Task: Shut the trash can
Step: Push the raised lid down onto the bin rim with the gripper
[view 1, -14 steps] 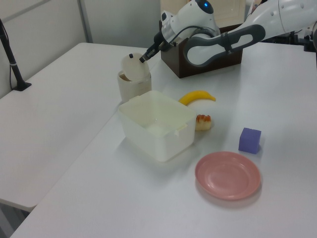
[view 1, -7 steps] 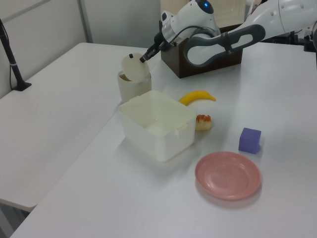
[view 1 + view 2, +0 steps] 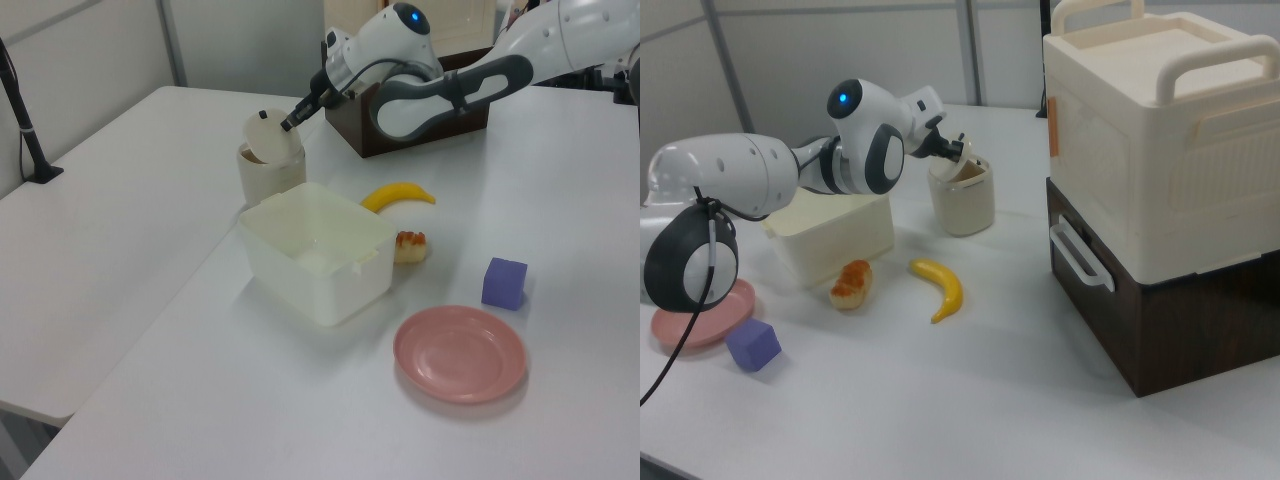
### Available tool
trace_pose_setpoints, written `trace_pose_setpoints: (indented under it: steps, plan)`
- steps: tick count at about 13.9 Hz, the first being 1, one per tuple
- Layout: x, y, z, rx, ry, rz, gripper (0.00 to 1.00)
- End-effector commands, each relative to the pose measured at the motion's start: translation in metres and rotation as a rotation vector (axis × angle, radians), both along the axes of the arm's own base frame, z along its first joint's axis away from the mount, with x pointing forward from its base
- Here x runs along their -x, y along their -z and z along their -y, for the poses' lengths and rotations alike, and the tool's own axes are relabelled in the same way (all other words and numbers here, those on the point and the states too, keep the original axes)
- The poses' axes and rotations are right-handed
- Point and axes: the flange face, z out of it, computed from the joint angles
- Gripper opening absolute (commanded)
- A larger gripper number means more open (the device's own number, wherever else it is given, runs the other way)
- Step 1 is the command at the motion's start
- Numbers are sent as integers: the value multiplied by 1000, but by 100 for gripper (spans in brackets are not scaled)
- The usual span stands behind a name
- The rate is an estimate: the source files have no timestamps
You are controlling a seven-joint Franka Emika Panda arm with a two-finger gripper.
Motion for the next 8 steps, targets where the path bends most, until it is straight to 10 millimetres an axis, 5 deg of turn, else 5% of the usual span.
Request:
trace_pose_setpoints:
  steps: [1,8]
  plan:
    - [-3,14,2,4,12,25,5]
    - [-7,54,0,59,-9,-20,5]
